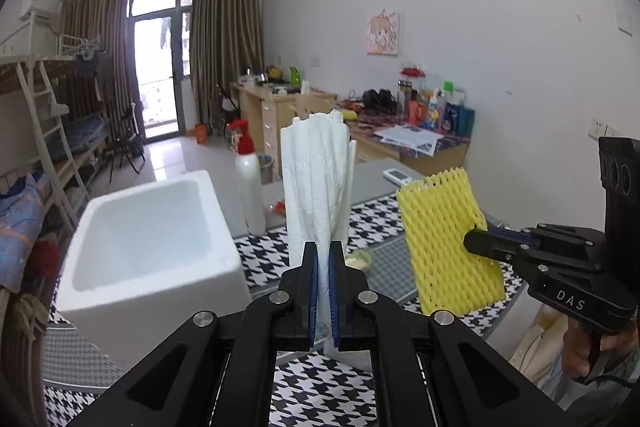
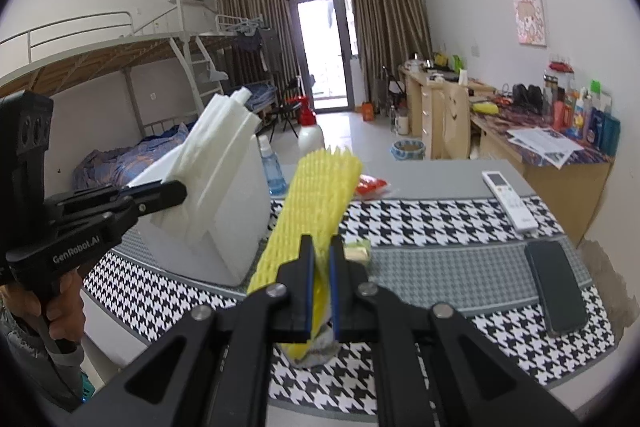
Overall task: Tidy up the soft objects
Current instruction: 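Carry the yellow net and tissues over the white foam box with both tools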
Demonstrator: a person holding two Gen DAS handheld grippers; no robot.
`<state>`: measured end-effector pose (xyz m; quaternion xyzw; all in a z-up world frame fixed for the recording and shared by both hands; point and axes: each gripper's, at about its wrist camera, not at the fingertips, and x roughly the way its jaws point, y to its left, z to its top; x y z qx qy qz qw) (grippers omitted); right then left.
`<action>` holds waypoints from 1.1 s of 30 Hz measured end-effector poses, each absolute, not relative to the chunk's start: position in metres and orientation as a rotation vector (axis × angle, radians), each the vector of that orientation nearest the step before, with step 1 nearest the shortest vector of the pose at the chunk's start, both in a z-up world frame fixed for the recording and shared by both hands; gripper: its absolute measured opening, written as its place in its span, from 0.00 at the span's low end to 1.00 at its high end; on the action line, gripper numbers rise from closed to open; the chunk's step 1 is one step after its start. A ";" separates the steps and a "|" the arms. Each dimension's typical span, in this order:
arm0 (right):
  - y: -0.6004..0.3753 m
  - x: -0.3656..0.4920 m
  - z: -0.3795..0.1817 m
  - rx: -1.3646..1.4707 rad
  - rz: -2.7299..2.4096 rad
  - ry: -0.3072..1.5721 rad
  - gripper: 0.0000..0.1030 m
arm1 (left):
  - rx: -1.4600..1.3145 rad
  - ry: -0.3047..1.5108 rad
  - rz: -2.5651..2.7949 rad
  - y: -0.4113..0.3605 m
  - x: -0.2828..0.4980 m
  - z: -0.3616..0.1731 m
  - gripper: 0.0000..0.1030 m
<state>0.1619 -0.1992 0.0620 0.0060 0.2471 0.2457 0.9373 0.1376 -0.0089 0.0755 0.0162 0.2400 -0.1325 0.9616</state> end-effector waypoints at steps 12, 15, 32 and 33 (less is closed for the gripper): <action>-0.170 0.171 0.080 0.005 0.559 0.457 0.09 | -0.005 0.427 -0.192 0.022 0.145 0.094 0.05; -0.164 0.175 0.083 0.010 0.580 0.452 0.09 | -0.012 0.413 -0.173 0.028 0.145 0.098 0.05; -0.118 0.202 0.095 -0.008 0.678 0.456 0.09 | -0.051 0.370 -0.034 0.081 0.141 0.112 0.05; -0.114 0.204 0.096 -0.009 0.691 0.459 0.09 | -0.053 0.370 -0.027 0.084 0.140 0.112 0.05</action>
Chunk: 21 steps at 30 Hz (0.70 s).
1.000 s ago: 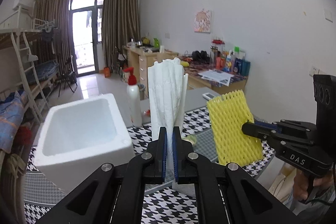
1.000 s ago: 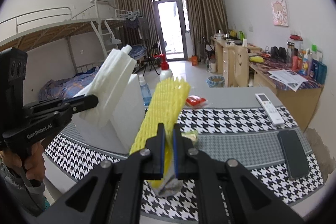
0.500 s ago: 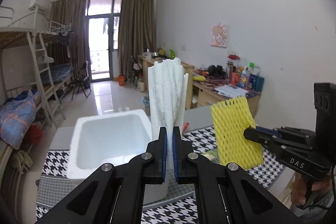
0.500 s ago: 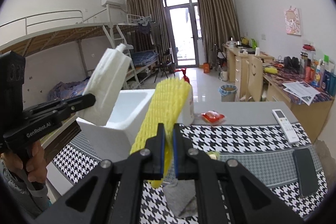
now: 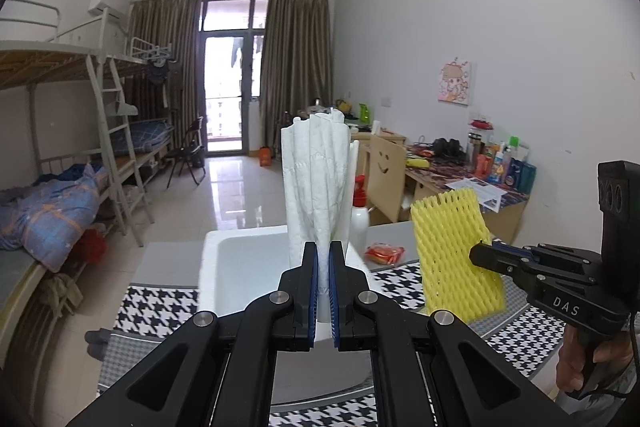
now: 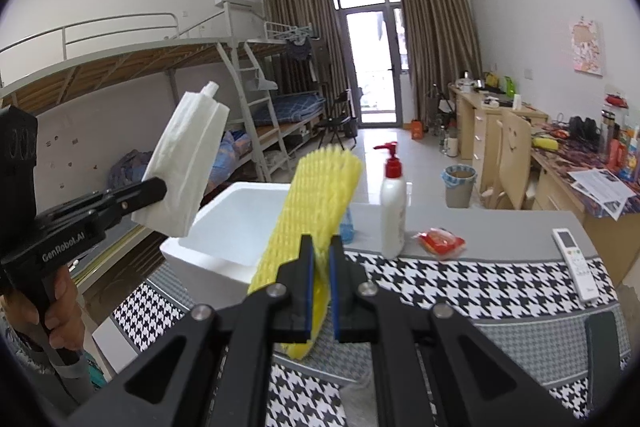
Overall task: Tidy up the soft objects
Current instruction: 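Carry the yellow net and tissues over the white foam box with both tools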
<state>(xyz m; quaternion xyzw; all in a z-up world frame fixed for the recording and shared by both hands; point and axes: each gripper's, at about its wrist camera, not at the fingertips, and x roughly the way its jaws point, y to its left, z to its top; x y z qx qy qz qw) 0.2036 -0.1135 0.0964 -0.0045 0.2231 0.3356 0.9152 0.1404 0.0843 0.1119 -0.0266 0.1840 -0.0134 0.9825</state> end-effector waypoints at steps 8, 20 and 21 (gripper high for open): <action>-0.086 0.211 0.101 -0.016 0.768 0.486 0.09 | -0.072 0.366 0.046 0.111 0.133 0.111 0.05; -0.041 0.225 0.105 -0.069 0.826 0.526 0.09 | -0.086 0.358 0.126 0.141 0.118 0.109 0.05; -0.038 0.228 0.104 -0.072 0.829 0.531 0.09 | -0.084 0.359 0.132 0.141 0.118 0.110 0.05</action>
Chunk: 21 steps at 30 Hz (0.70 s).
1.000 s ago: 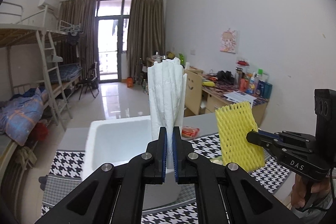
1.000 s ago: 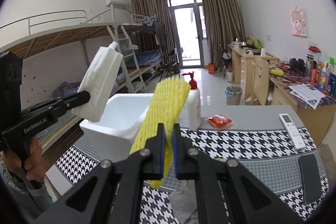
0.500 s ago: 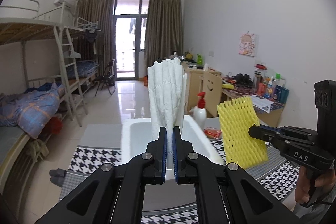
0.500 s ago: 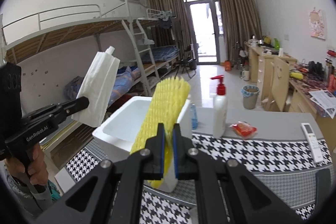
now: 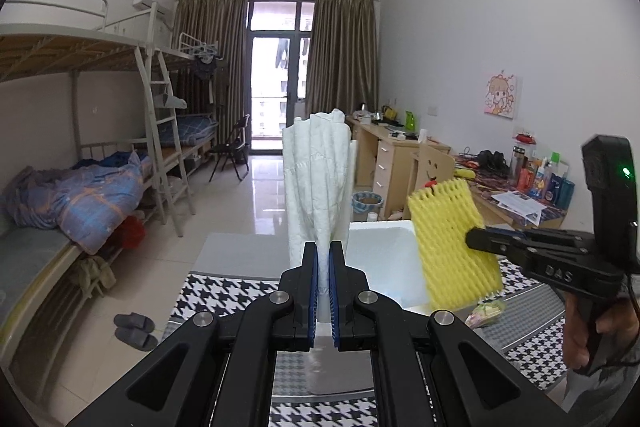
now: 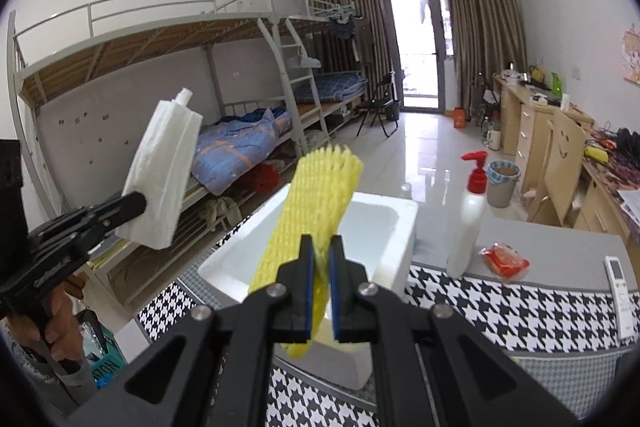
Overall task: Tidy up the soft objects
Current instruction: 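Carry the yellow net and tissues over the white foam box with both tools, then lower the yellow net into the foam box and open the right tool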
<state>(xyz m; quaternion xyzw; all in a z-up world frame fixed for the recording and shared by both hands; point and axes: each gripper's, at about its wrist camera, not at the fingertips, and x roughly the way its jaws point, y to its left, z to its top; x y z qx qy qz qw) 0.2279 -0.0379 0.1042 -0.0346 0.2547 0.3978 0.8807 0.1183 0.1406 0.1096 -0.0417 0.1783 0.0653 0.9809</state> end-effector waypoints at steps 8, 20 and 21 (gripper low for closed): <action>-0.018 0.241 0.101 -0.082 0.835 0.567 0.09 | -0.090 0.366 0.176 0.152 0.112 0.104 0.05; 0.008 0.257 0.082 -0.111 0.808 0.660 0.09 | -0.116 0.399 0.218 0.168 0.110 0.088 0.05; 0.010 0.258 0.081 -0.117 0.805 0.667 0.09 | -0.119 0.399 0.222 0.169 0.110 0.088 0.05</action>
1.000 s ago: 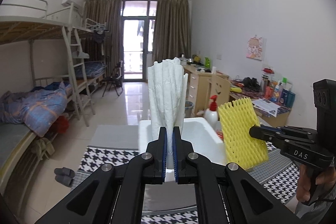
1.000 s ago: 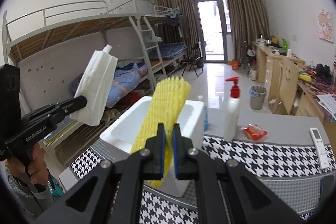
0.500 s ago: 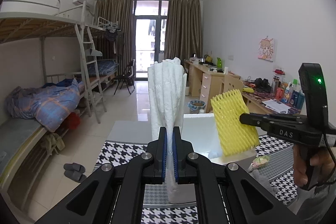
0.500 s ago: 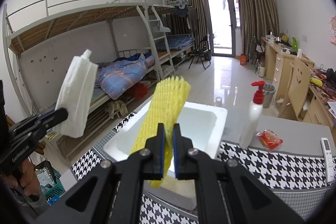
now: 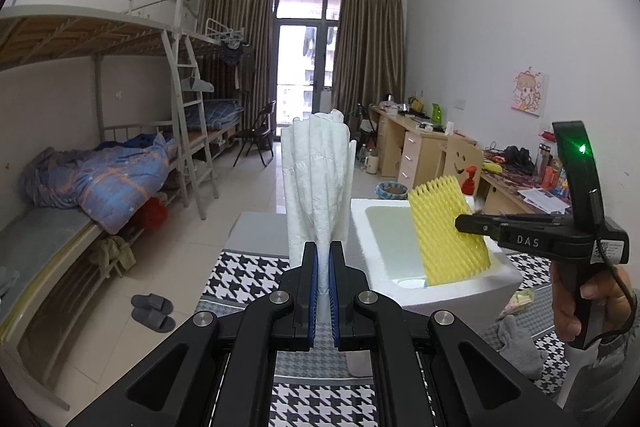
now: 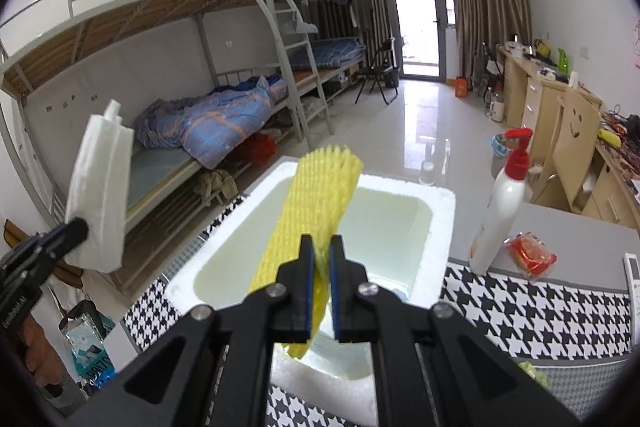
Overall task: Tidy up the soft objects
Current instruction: 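Lower the yellow net into the foam box and open the right tool, then lower the white tissues into the foam box and open the left tool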
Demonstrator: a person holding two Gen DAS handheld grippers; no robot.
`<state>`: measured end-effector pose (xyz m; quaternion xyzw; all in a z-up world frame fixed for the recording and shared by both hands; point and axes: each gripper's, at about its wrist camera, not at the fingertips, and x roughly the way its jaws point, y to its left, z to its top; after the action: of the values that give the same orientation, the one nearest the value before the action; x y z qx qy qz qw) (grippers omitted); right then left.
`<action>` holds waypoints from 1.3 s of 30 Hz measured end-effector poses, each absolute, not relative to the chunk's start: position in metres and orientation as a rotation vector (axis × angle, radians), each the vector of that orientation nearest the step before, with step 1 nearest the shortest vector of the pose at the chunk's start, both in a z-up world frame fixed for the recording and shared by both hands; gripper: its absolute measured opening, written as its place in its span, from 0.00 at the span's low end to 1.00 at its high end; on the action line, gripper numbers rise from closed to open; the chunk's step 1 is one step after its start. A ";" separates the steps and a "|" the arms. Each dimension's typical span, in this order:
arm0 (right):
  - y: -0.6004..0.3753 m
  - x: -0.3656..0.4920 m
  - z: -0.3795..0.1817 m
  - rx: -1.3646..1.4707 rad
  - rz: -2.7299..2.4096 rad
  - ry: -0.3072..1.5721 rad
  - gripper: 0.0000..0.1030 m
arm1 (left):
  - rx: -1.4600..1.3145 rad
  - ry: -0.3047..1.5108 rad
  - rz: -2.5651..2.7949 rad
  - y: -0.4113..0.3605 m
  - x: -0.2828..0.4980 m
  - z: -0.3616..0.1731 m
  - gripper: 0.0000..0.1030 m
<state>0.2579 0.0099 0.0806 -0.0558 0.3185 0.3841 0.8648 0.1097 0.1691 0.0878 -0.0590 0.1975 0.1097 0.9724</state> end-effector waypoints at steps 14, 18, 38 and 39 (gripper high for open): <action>0.013 0.251 0.077 -0.164 0.795 0.645 0.74 | -0.141 0.420 0.238 0.177 0.111 0.082 0.05; 0.012 0.246 0.081 -0.166 0.796 0.631 0.74 | -0.139 0.418 0.236 0.177 0.111 0.082 0.05; -0.024 0.240 0.093 -0.118 0.732 0.576 0.74 | -0.101 0.414 0.173 0.161 0.129 0.094 0.05; -0.027 0.240 0.093 -0.113 0.728 0.573 0.74 | -0.099 0.414 0.165 0.159 0.131 0.094 0.05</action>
<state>0.2401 -0.0273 0.0928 -0.0543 0.2760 0.3507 0.8932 0.1310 0.1586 0.0944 -0.0493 0.2050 0.0817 0.9741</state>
